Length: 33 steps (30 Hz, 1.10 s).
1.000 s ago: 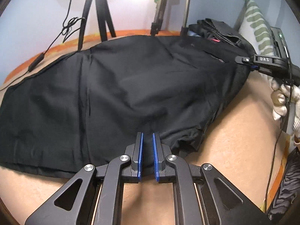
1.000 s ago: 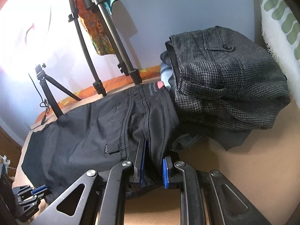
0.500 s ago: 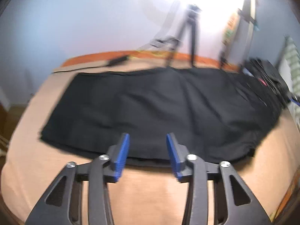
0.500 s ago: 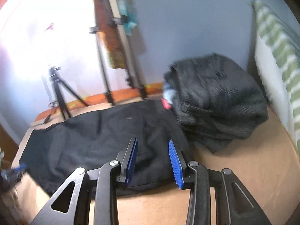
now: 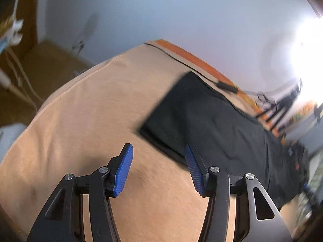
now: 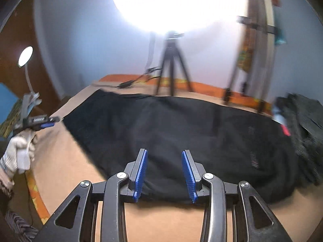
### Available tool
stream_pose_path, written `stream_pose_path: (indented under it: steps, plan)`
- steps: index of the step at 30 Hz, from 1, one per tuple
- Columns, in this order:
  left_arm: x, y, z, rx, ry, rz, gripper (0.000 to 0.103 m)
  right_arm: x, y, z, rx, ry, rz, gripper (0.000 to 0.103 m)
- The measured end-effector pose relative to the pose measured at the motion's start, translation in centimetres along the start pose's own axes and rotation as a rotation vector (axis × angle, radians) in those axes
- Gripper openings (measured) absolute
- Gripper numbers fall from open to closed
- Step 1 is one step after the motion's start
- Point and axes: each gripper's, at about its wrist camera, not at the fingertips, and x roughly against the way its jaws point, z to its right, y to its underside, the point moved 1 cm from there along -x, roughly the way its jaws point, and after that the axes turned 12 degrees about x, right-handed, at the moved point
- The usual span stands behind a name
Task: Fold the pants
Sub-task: 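Open the right gripper and release the waistband onto the folded trousers, then grasp the trouser leg end with the left gripper while the right gripper grasps beside it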
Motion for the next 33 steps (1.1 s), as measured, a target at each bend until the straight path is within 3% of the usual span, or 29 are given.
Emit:
stream_pose_path:
  steps: [7,12,20,22,23,24,29,33]
  plan:
    - [-1.8,-1.5,-1.1,0.12,0.042,-0.04,0.053,-4.9,-3.7,-6.0,0.073,-0.158,-0.018,0.037]
    - [-2.8,-1.9,-1.1,0.096,-0.018,-0.031,0.059,-7.8,-5.7,-10.8,0.151,-0.242,-0.05,0.037]
    - [-3.5,-0.6,1.4,-0.048,-0.076,0.014,0.057,-10.6,-8.0,-12.8,0.109,-0.304,-0.081,0.039]
    - [-3.6,0.1,2.1,-0.099,-0.092,0.024,0.04,-11.2,-9.0,-12.7,0.086,-0.312,-0.086,0.041]
    - [-3.8,0.2,2.3,-0.115,-0.099,0.031,0.023,-11.7,-9.5,-12.5,0.076,-0.314,-0.091,0.043]
    - [-4.0,0.2,2.4,-0.118,-0.077,0.025,0.017,-12.1,-10.0,-12.5,0.068,-0.313,-0.094,0.046]
    - [-3.8,0.5,2.4,-0.118,0.008,0.027,0.009,-14.9,-13.6,-14.1,0.055,-0.354,-0.139,0.051]
    - [-3.2,0.9,3.1,-0.155,0.046,0.048,0.008,-17.4,-17.3,-15.8,0.034,-0.395,-0.15,0.055]
